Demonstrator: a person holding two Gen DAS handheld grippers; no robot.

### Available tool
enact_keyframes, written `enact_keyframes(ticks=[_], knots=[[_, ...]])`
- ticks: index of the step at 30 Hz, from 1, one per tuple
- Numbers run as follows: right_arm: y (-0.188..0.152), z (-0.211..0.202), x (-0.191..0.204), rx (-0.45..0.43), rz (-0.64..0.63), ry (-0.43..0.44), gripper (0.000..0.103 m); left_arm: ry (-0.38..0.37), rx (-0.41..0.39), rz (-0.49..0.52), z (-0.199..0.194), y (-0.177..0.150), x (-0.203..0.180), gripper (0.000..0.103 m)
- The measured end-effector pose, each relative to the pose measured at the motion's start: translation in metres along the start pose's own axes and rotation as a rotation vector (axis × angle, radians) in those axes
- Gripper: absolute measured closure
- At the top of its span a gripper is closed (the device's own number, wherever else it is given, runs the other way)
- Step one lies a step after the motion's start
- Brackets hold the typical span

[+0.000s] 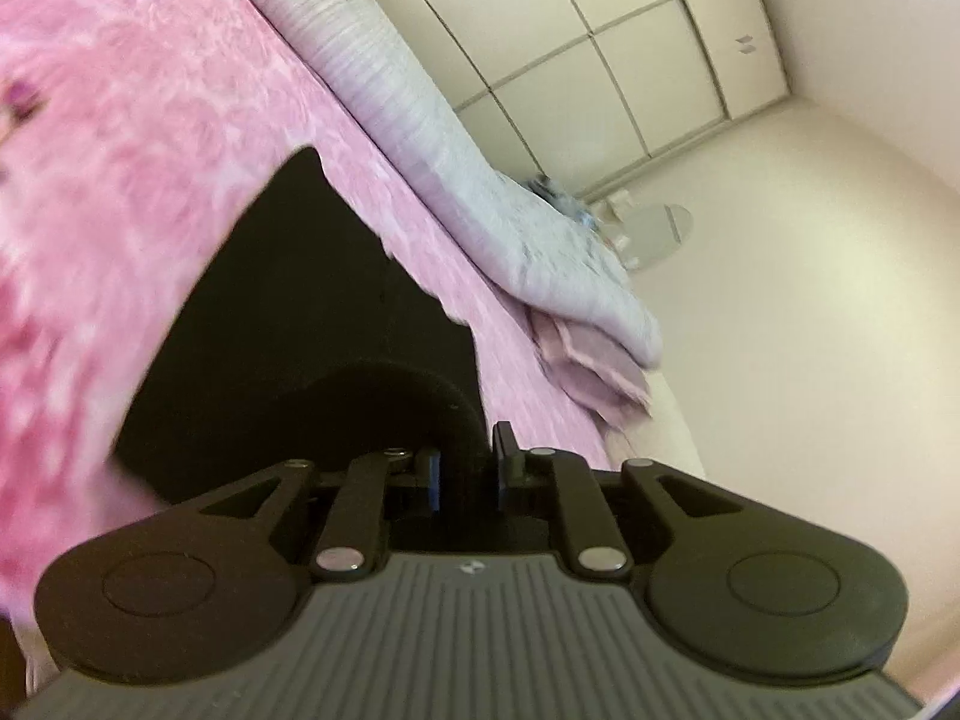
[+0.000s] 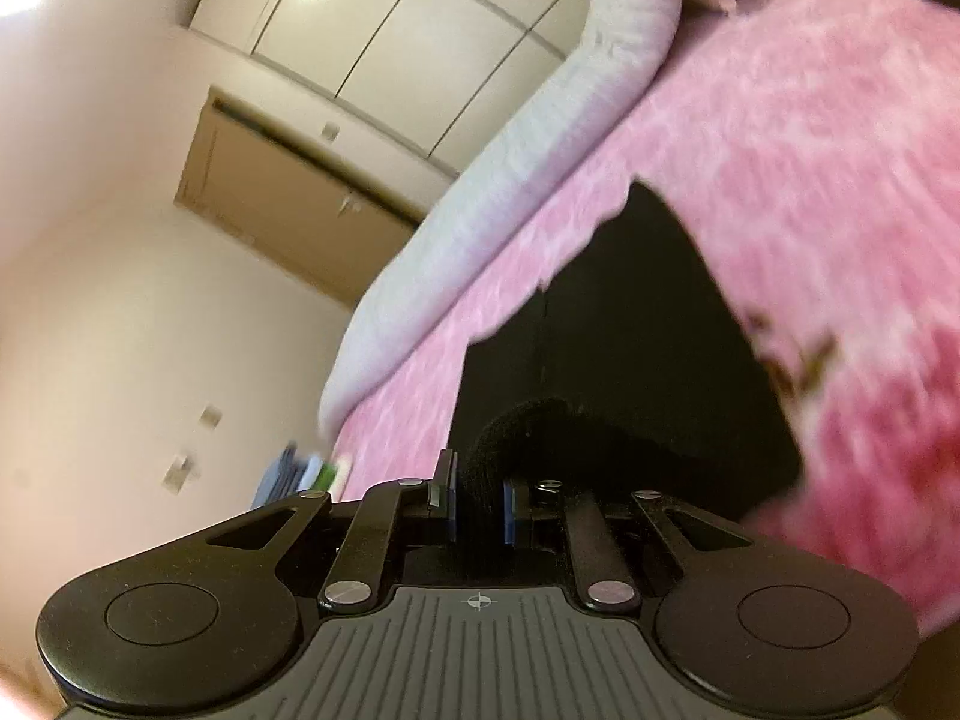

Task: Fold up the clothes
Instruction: 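Lift the folded edge with both tools and fold it over again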

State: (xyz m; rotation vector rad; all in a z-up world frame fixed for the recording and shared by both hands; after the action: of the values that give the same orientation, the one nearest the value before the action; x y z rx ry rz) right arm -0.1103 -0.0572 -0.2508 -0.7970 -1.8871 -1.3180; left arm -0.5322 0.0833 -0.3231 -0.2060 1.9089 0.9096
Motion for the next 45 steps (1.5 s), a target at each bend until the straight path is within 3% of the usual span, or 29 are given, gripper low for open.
enact_keyframes(ticks=[2,4,6,9,12,15,19,22,29,31,32,33,35,37,45], knots=[[0.015,0.040,-0.007,-0.022,0.002,-0.059,0.080,0.066,-0.013,-0.005,0.039,0.017,0.008,0.079],[0.022,0.066,-0.015,-0.031,-0.026,-0.129,0.051,0.148,0.009,0.002,0.070,0.027,0.020,0.078],[0.028,0.086,-0.022,-0.040,-0.060,-0.192,0.046,0.170,0.004,0.032,0.081,0.032,0.027,0.076],[0.027,0.092,-0.035,-0.016,-0.144,-0.200,0.040,0.180,-0.028,0.122,0.075,0.034,0.034,0.057],[0.018,0.092,-0.055,0.033,-0.268,-0.256,0.039,0.225,-0.027,0.205,0.069,0.036,0.046,0.056],[0.010,0.096,-0.071,0.080,-0.392,-0.301,0.039,0.255,0.044,0.288,0.078,0.030,0.056,0.056],[0.006,0.110,-0.072,0.117,-0.497,-0.258,0.039,0.260,0.141,0.424,0.097,0.016,0.060,0.056],[0.006,0.129,-0.072,0.164,-0.551,-0.241,0.039,0.280,0.171,0.524,0.115,0.014,0.063,0.056],[0.005,0.168,-0.079,0.238,-0.647,-0.240,0.039,0.298,0.217,0.576,0.145,0.016,0.077,0.057],[0.003,0.176,-0.084,0.258,-0.645,-0.235,0.043,0.289,0.236,0.591,0.150,0.012,0.077,0.061],[0.002,0.179,-0.085,0.271,-0.642,-0.229,0.049,0.289,0.238,0.606,0.151,0.010,0.077,0.069],[0.000,0.181,-0.086,0.289,-0.637,-0.219,0.068,0.288,0.238,0.620,0.151,0.008,0.076,0.074],[-0.003,0.183,-0.086,0.300,-0.644,-0.225,0.073,0.284,0.239,0.639,0.151,0.006,0.075,0.089],[-0.003,0.180,-0.084,0.286,-0.665,-0.225,0.095,0.288,0.222,0.658,0.149,0.007,0.075,0.095],[0.013,0.157,-0.055,0.109,-0.741,-0.173,0.097,0.239,0.075,0.725,0.136,0.021,0.046,0.095]])
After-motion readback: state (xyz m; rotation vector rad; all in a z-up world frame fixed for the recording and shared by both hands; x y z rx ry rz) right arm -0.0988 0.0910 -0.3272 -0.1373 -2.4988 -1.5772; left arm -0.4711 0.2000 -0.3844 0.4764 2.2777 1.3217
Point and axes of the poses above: each gripper's, at about its wrist camera, not at the fingertips, and z roughly the way its jaws point, x to its left, y to its top, the point moved 3 cm from there along z, roughly the way its jaws point, and after that the axes turned 10 degrees about -x, right-handed, at the moved point
